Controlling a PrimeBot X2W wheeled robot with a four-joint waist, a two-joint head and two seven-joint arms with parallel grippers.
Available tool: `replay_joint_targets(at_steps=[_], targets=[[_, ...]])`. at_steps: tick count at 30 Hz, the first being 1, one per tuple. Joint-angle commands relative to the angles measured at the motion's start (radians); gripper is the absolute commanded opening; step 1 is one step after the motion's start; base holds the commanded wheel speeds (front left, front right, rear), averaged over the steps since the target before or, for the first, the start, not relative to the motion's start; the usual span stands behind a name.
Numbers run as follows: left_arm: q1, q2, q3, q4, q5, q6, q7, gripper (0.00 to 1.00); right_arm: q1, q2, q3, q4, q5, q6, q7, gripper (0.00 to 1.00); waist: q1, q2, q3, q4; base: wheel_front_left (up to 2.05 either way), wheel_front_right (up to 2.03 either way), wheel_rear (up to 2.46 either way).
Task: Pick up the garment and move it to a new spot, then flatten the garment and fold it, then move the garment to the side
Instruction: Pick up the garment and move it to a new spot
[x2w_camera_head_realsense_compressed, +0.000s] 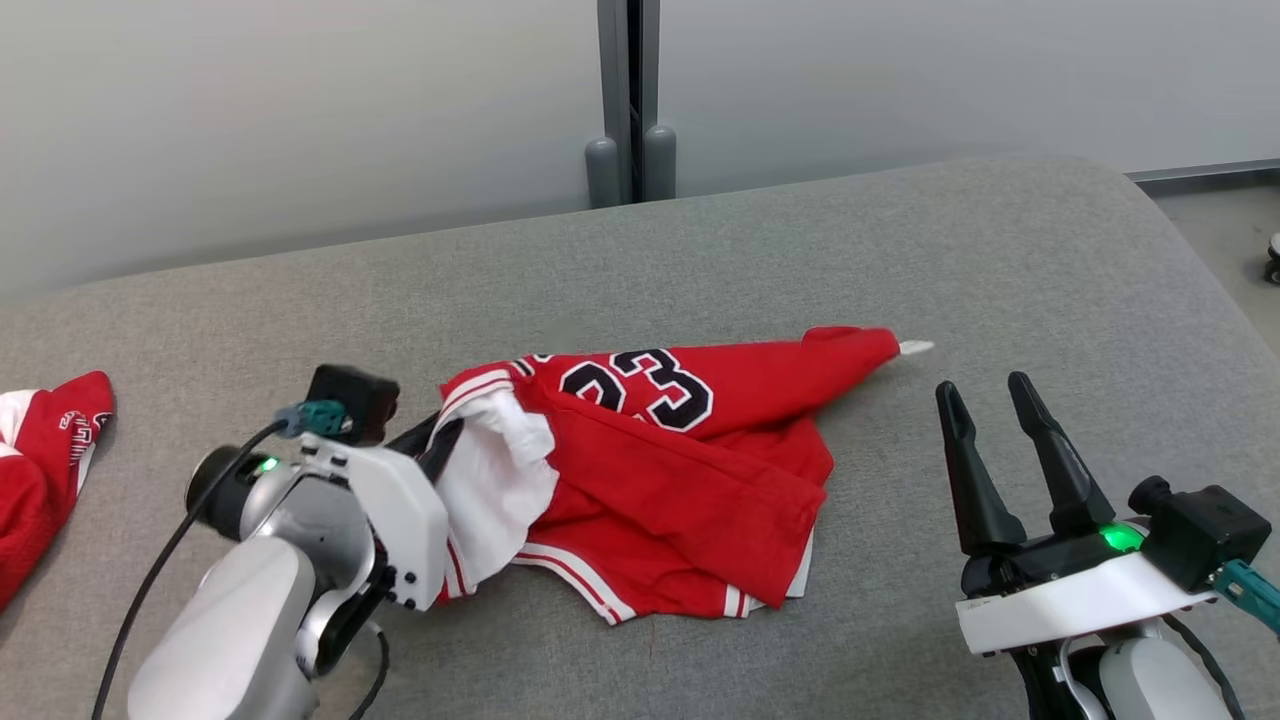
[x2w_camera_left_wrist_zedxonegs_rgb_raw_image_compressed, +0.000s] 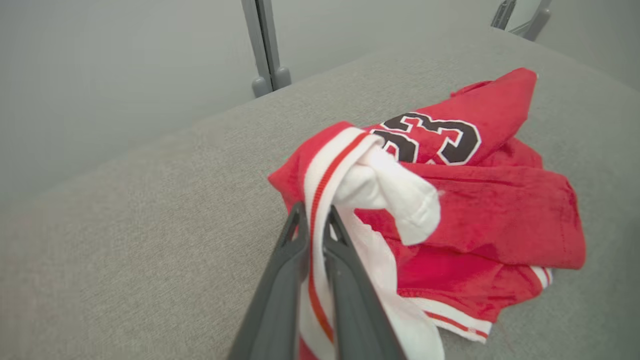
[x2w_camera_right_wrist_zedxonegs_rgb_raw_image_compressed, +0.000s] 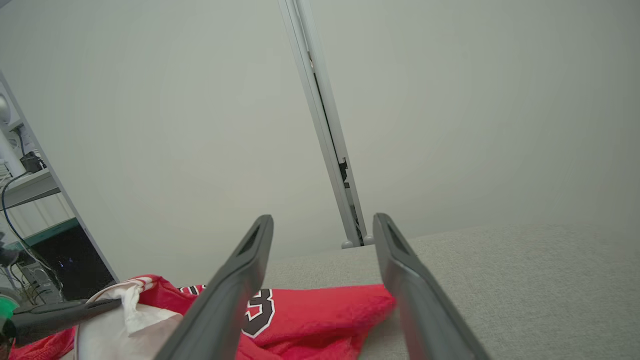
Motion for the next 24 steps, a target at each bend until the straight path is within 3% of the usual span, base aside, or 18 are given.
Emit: replay_joint_targets(at_steps=[1,2,3,4,5,15,24], targets=[[0.007,-0.007,0.015,0.040,-0.004,0.010,-0.036,0.15,-0.010,-0.009,0.000,0.004,-0.005,0.002,-0.005,1.00,0.0000,-0.0001,0.002,0.003,0.00,0.00,0.00],[0.010,-0.012,0.019,0.069,-0.007,0.011,-0.057,0.17,-0.010,-0.010,0.001,0.005,-0.005,0.002,-0.005,1.00,0.0000,-0.0001,0.002,0.005,0.00,0.00,0.00],[0.012,-0.018,0.023,0.097,-0.013,0.009,-0.073,0.31,-0.009,-0.011,0.001,0.008,-0.006,0.002,-0.004,1.00,0.0000,-0.0001,0.001,0.007,0.00,0.00,0.00],[0.013,-0.024,0.025,0.120,-0.019,0.005,-0.088,0.59,-0.009,-0.012,0.003,0.009,-0.006,0.002,-0.003,1.00,0.0000,-0.0001,0.000,0.009,0.00,0.00,0.00],[0.010,-0.030,0.023,0.138,-0.020,0.001,-0.102,1.00,-0.009,-0.014,0.002,0.009,-0.006,0.002,-0.002,1.00,0.0000,-0.0001,0.000,0.010,0.00,0.00,0.00],[-0.005,-0.047,0.038,0.168,-0.036,-0.002,-0.208,1.00,-0.001,-0.019,-0.005,0.008,-0.006,0.002,0.011,1.00,0.0000,-0.0001,-0.015,0.030,0.00,0.00,0.00],[0.074,-0.012,0.140,0.000,-0.068,0.094,-0.297,1.00,0.021,-0.031,-0.024,-0.020,-0.011,0.002,0.022,1.00,0.0000,-0.0001,-0.042,0.043,0.00,0.00,0.00]])
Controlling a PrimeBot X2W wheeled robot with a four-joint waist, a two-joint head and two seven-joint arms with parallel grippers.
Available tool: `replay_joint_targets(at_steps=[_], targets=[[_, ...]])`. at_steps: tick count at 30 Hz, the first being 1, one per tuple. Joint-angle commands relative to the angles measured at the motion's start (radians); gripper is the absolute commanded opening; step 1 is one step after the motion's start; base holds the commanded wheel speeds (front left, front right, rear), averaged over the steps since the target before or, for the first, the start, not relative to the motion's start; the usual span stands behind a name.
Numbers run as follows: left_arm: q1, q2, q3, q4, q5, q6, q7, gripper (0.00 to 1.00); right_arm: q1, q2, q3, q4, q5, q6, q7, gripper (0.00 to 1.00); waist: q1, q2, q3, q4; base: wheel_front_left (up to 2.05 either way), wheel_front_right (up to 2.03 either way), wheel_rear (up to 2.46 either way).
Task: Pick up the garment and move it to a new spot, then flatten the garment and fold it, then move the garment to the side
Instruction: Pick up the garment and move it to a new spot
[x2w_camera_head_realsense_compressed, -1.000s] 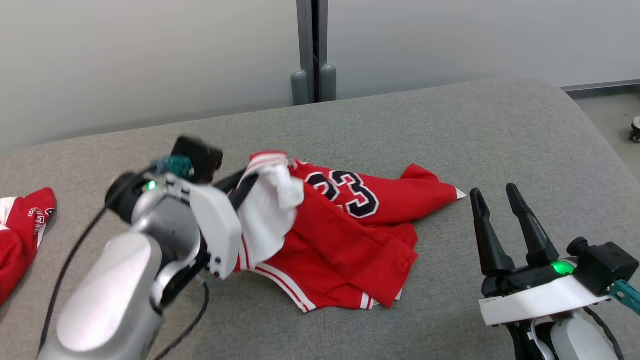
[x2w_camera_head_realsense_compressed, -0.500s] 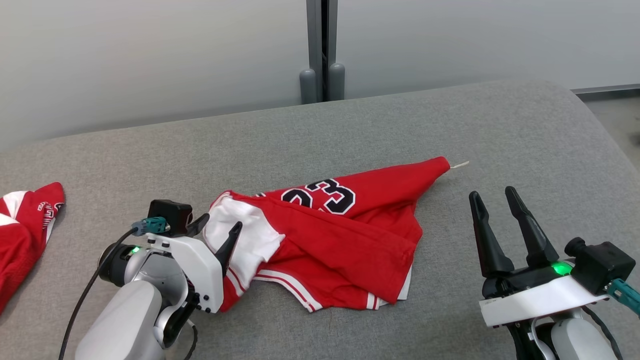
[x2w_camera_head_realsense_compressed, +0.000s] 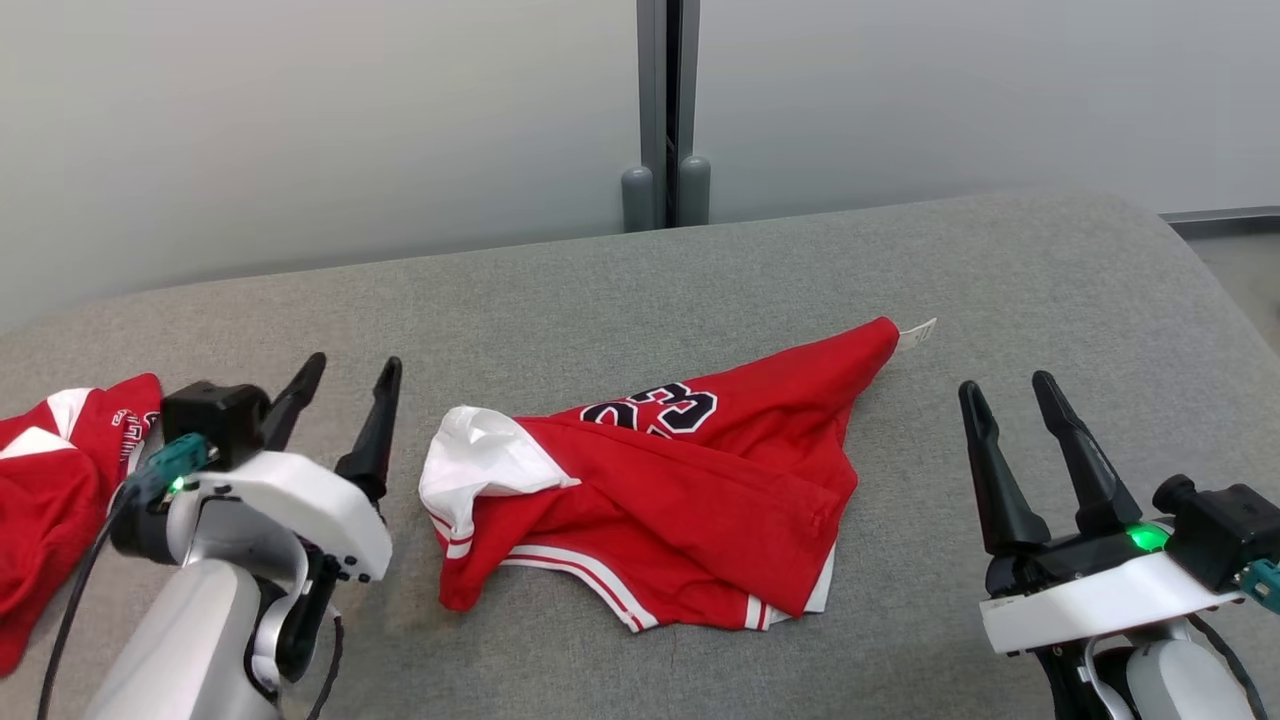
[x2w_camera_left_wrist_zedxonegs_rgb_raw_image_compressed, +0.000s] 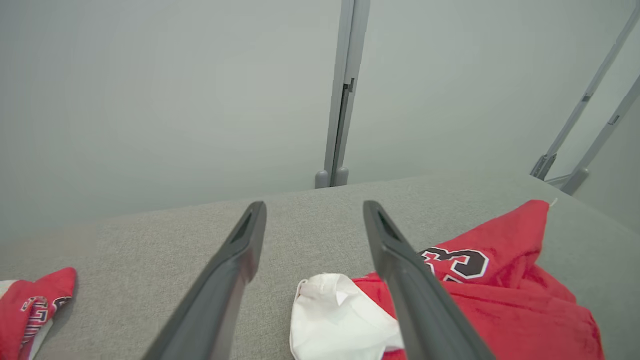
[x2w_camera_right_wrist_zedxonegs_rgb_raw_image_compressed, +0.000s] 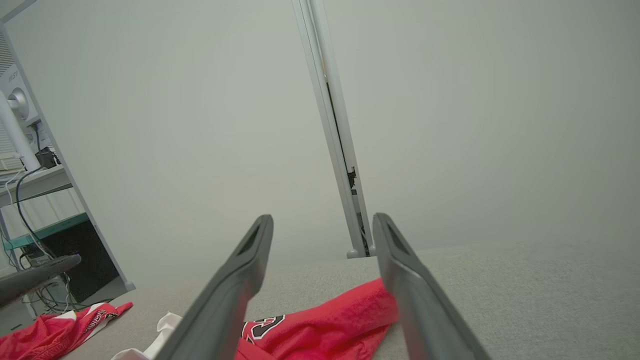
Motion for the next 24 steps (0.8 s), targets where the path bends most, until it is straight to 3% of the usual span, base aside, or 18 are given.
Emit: replay_joint_targets(at_steps=[1,6,11,18,24], targets=[[0.022,0.006,0.012,-0.019,0.001,0.016,-0.013,1.00,0.015,-0.007,-0.005,-0.006,-0.006,0.002,0.000,1.00,0.0000,0.0000,-0.002,0.001,0.00,0.00,0.00],[0.129,0.022,0.059,-0.133,0.030,0.105,-0.102,1.00,0.036,-0.001,-0.033,-0.025,-0.014,0.002,0.000,1.00,0.0000,0.0000,0.004,0.011,0.00,0.00,0.00],[0.223,0.009,0.071,-0.205,0.056,0.153,-0.193,1.00,0.058,0.006,-0.069,-0.038,-0.026,0.002,0.001,1.00,0.0000,0.0000,0.011,0.025,0.00,0.00,0.00],[0.302,-0.050,0.057,-0.245,0.061,0.161,-0.261,1.00,0.089,0.022,-0.102,-0.048,-0.027,0.002,0.016,1.00,0.0000,0.0000,0.017,0.037,0.00,0.00,0.00],[0.310,-0.067,0.054,-0.243,0.067,0.151,-0.272,1.00,0.094,0.026,-0.104,-0.054,-0.032,0.002,0.028,1.00,0.0000,0.0000,0.017,0.039,0.00,0.00,0.00]])
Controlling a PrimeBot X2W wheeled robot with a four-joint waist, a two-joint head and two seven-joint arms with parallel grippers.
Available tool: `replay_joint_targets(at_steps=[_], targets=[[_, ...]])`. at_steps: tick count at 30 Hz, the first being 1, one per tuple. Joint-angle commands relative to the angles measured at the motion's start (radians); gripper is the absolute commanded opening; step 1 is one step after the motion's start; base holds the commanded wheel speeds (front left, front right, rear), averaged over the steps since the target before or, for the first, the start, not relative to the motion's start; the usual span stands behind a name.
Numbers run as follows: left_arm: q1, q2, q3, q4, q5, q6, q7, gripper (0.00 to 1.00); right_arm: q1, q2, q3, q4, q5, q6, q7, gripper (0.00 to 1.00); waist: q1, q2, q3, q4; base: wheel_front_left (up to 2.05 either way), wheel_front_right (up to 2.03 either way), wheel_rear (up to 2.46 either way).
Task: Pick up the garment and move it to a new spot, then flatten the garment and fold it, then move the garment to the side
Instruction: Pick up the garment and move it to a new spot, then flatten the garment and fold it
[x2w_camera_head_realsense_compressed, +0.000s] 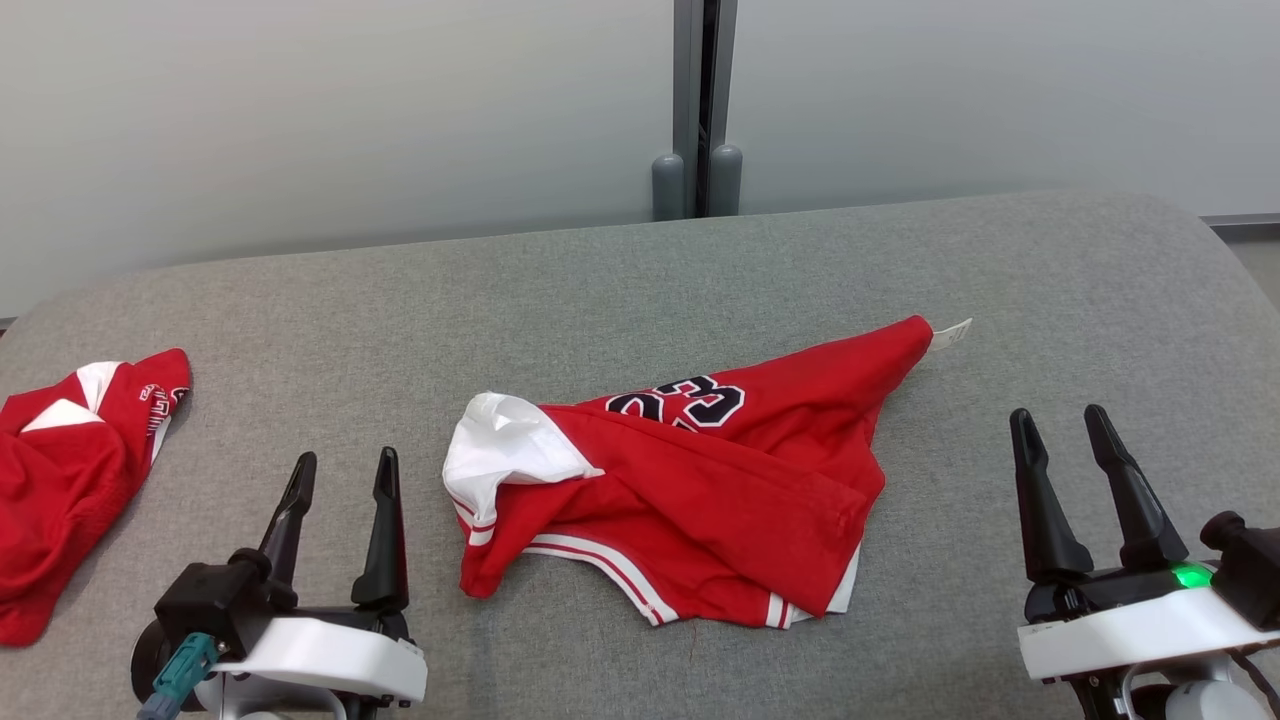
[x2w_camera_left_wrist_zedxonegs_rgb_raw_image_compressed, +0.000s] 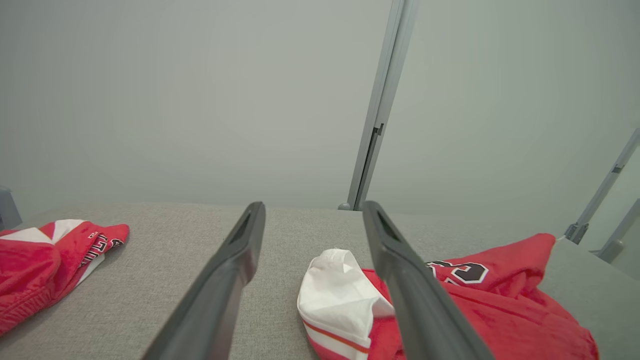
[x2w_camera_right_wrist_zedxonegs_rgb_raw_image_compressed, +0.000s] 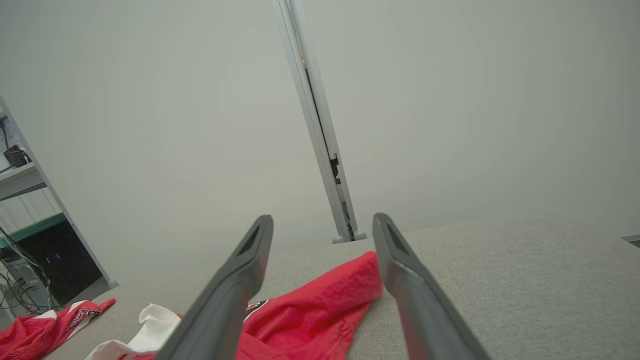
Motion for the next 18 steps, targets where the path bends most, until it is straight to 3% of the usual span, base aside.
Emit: replay_joint_targets(at_steps=[1,12,18], targets=[[-0.008,0.004,0.000,0.000,0.005,-0.005,-0.006,1.00,0.005,-0.003,0.001,-0.003,-0.006,0.002,0.003,1.00,0.0000,-0.0001,0.000,0.000,0.00,0.00,0.00],[-0.027,0.011,-0.009,0.003,0.000,-0.011,0.005,1.00,-0.001,-0.005,0.019,0.013,0.008,0.002,0.026,1.00,0.0000,-0.0001,-0.002,0.006,0.00,0.00,0.00],[-0.037,0.013,-0.016,0.008,-0.010,-0.019,0.012,1.00,-0.024,-0.009,0.055,0.079,0.022,0.002,0.120,1.00,0.0000,-0.0001,0.004,0.021,0.00,0.00,0.00]])
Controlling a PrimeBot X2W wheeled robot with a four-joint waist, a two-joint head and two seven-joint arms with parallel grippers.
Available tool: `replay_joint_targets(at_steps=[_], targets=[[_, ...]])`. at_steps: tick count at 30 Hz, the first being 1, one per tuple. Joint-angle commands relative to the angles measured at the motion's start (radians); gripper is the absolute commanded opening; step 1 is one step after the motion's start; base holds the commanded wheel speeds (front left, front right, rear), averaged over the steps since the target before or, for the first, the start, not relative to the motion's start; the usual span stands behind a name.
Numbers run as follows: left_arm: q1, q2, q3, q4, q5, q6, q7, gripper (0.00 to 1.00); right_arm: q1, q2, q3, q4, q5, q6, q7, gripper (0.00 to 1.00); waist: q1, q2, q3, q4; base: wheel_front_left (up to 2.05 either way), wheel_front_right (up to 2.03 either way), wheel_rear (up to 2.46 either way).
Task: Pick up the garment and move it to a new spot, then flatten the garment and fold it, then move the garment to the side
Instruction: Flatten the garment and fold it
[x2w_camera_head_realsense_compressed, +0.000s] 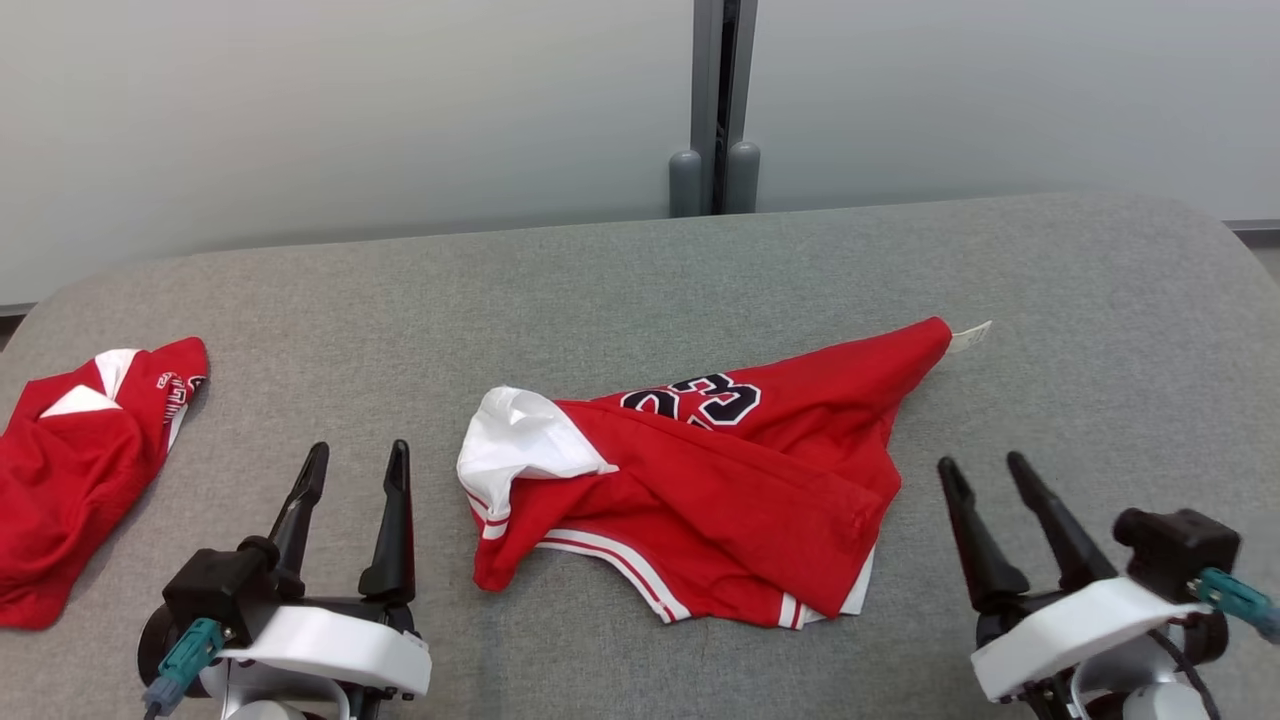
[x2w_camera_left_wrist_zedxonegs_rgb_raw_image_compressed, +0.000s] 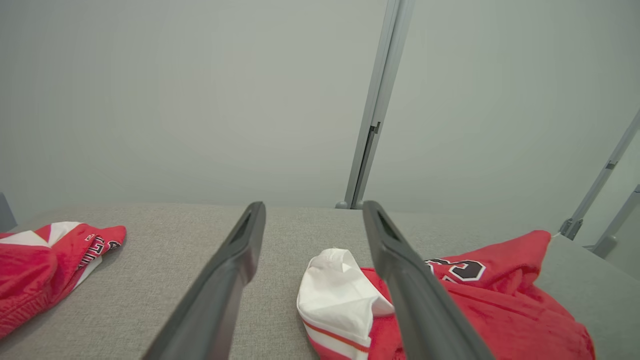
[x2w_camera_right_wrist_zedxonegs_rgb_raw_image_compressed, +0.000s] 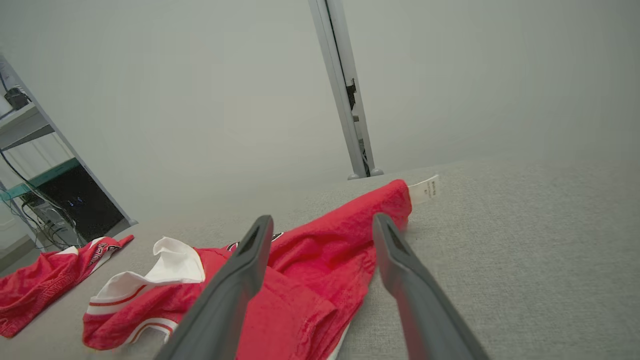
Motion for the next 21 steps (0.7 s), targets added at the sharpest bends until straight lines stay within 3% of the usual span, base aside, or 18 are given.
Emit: replay_joint_targets(at_steps=[1,12,21], targets=[[-0.017,0.008,0.004,0.006,-0.006,-0.006,0.002,1.00,-0.016,-0.005,0.006,0.023,0.008,0.002,0.029,1.00,0.0000,-0.0001,0.004,0.005,0.00,0.00,0.00],[-0.026,0.000,-0.012,0.016,-0.015,-0.003,0.013,1.00,-0.083,0.046,-0.028,0.196,0.064,0.002,0.349,1.00,0.0000,-0.0001,0.023,0.045,0.00,0.00,0.00],[-0.045,-0.001,-0.019,0.028,-0.022,-0.009,0.014,1.00,-0.119,0.055,-0.056,0.233,0.125,0.002,0.433,1.00,0.0000,-0.0001,0.047,0.082,0.00,0.00,0.00]])
